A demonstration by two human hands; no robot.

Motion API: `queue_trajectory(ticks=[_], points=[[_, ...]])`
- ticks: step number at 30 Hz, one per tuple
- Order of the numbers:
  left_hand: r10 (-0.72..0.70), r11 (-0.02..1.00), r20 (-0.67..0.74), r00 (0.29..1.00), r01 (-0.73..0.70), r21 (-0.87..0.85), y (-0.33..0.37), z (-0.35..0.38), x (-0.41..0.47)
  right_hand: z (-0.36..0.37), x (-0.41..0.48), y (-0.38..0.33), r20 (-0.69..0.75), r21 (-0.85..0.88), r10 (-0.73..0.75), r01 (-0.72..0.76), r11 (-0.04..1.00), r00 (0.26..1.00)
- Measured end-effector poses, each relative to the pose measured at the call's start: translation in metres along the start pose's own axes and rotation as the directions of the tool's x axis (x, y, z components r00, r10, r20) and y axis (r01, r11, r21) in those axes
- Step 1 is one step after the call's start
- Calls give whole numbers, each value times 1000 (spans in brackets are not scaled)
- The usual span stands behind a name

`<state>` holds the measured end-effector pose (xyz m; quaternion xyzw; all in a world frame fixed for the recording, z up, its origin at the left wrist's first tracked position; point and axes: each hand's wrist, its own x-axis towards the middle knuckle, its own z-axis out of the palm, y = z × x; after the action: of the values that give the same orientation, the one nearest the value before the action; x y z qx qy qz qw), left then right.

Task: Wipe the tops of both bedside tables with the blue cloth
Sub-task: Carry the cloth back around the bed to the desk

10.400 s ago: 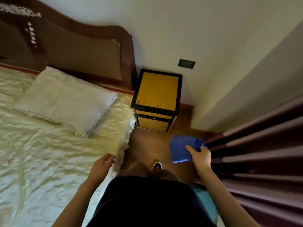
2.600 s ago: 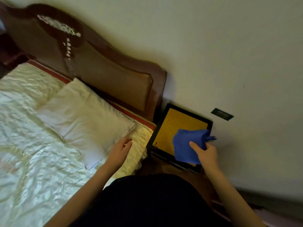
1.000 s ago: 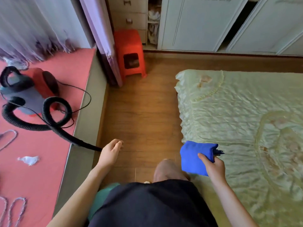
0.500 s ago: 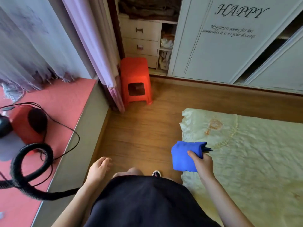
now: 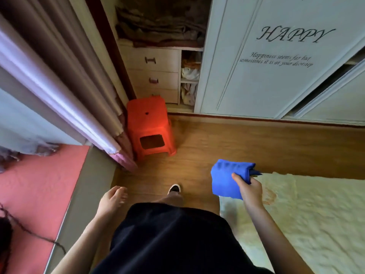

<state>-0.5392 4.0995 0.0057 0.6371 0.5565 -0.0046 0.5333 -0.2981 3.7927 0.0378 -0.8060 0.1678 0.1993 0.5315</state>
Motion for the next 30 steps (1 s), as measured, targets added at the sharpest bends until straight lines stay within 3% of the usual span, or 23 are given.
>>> queue_trajectory(ticks=[4, 8, 13, 20, 25, 30], points=[[125, 974, 195, 973, -158, 163, 108, 30, 85, -2, 44, -42, -119, 33, 61, -57, 998, 991], [222, 905, 393, 892, -339, 258, 204, 86, 136, -16, 82, -60, -230, 1, 151, -155, 988, 962], [231, 855, 547, 805, -436, 280, 292, 181, 169, -38, 137, -74, -318, 38, 247, -248, 968, 915], [199, 820, 594, 779, -465, 334, 379, 304, 212, -76, 247, -113, -338, 177, 352, -308, 935, 873], [198, 795, 614, 764, -491, 355, 446, 369, 237, -118, 318, -163, -386, 340, 320, -188, 921, 865], [151, 807, 610, 778, -453, 378, 513, 445, 263, -166, 377, -190, -435, 479, 379, -147, 866, 817]])
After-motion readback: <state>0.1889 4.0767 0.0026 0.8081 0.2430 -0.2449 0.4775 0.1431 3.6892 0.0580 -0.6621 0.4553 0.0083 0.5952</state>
